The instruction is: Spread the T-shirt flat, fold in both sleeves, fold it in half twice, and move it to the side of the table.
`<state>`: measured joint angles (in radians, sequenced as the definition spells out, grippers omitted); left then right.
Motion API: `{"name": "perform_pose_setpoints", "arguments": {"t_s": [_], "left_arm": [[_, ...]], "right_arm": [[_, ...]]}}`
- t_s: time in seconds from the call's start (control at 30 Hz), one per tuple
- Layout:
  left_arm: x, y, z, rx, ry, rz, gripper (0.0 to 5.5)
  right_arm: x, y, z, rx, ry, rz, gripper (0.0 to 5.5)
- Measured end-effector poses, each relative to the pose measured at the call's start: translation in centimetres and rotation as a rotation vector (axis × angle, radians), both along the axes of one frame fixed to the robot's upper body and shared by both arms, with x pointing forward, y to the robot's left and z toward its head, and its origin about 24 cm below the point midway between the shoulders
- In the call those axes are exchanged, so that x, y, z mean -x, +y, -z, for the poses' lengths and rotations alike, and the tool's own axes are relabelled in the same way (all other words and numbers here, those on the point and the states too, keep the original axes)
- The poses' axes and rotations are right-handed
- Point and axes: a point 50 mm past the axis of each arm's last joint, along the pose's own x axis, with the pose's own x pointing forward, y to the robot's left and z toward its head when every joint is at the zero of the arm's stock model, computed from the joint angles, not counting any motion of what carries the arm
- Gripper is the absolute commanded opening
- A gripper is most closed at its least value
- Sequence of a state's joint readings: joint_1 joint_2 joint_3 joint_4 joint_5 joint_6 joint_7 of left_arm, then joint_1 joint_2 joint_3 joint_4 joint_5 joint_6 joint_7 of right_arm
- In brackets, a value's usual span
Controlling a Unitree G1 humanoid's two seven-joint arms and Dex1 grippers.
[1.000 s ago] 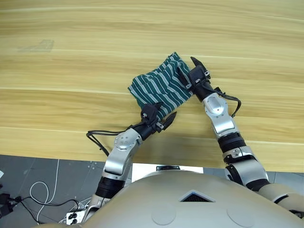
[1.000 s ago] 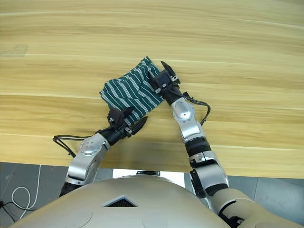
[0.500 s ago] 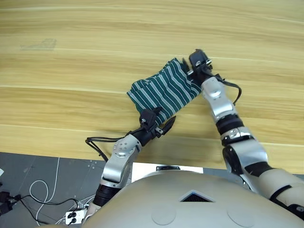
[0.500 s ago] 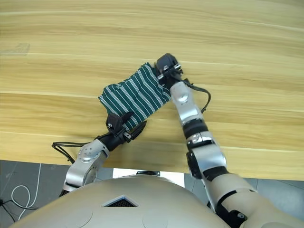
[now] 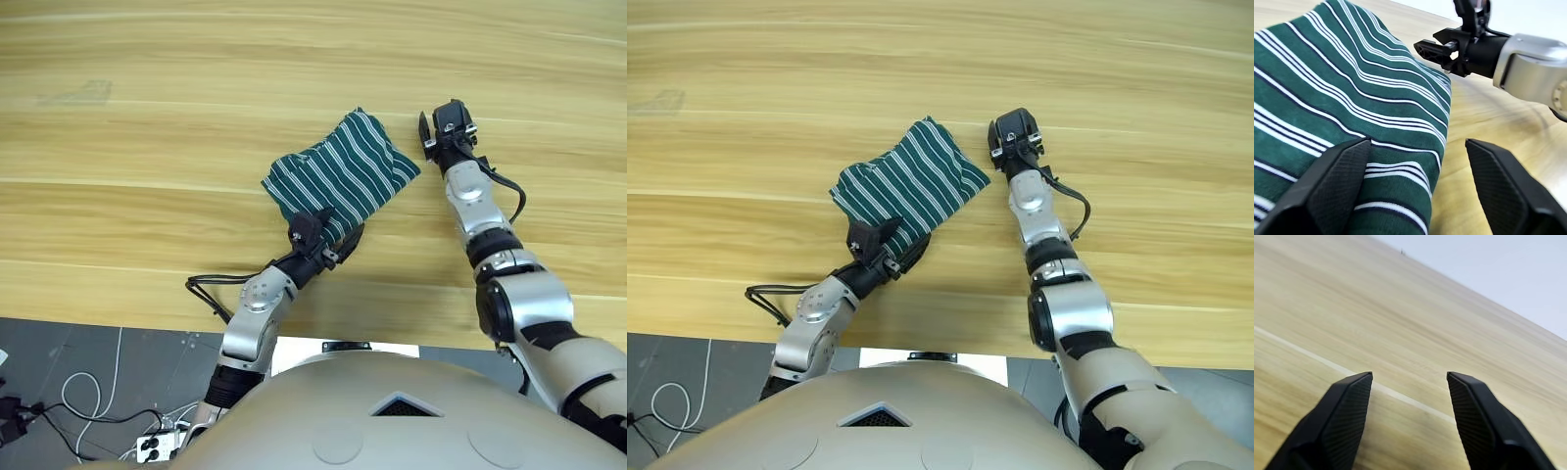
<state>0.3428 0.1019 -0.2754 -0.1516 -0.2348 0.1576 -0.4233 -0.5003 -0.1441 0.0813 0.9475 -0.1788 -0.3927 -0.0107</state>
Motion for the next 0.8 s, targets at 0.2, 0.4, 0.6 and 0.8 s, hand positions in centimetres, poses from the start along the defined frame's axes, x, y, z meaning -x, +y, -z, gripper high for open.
{"name": "perform_pose_setpoints", "arguments": {"t_s": [0.2,0.4,0.6,0.8], "left_arm": [[0.4,0.5,-2.9,0.123,-0.246,-0.041,3.58],[2.1,0.4,-6.3,0.240,-0.482,0.101,3.58],[1.6,-0.6,-8.1,0.408,-0.597,0.175,3.58],[-0.6,-1.5,-6.6,0.431,-0.549,0.168,3.58]], "right_arm": [[3.3,1.3,-3.0,-0.012,-0.171,-0.204,2.81],[4.5,2.4,-2.5,0.093,-0.071,-0.416,2.81],[7.5,8.5,-1.3,0.130,-0.029,-0.739,2.81],[8.4,10.6,-0.1,0.113,-0.007,-0.818,2.81]]}}
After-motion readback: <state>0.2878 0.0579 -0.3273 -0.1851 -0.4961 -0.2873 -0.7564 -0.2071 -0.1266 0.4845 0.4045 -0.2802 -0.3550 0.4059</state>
